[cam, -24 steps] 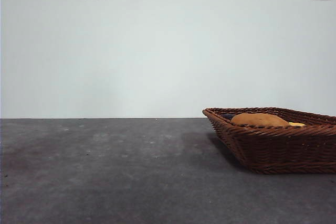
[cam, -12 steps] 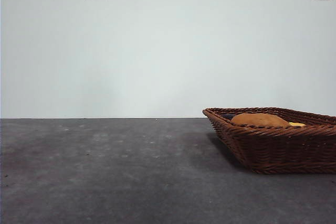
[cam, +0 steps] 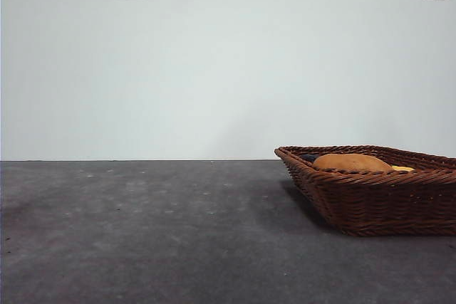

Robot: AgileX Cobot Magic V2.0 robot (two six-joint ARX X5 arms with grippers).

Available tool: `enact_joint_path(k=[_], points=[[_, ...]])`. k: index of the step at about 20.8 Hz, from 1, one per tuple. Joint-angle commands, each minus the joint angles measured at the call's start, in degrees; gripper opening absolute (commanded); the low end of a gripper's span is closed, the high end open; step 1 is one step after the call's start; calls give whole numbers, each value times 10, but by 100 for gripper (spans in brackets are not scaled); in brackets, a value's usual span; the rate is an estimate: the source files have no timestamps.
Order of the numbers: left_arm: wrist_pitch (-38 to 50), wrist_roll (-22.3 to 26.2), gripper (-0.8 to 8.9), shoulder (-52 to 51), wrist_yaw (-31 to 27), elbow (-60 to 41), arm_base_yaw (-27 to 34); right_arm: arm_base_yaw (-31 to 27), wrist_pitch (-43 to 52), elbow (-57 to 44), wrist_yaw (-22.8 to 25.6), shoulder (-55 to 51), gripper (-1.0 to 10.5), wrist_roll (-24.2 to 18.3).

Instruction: Help me put the vegetables on the table into the basket

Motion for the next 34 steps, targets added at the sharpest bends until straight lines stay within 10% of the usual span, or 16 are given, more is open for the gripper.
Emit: enact_joint_path(k=[1,16,34], points=[[10,-30,-4,-30,2,-79,2,0,4,1,2,1,2,2],[-51,-136,-3,-159,-17,-242,2,0,3,1,2,1,2,2],[-51,-136,-3,-122,-17,-242,2,-2,-8,1,60,-49,1,-11]])
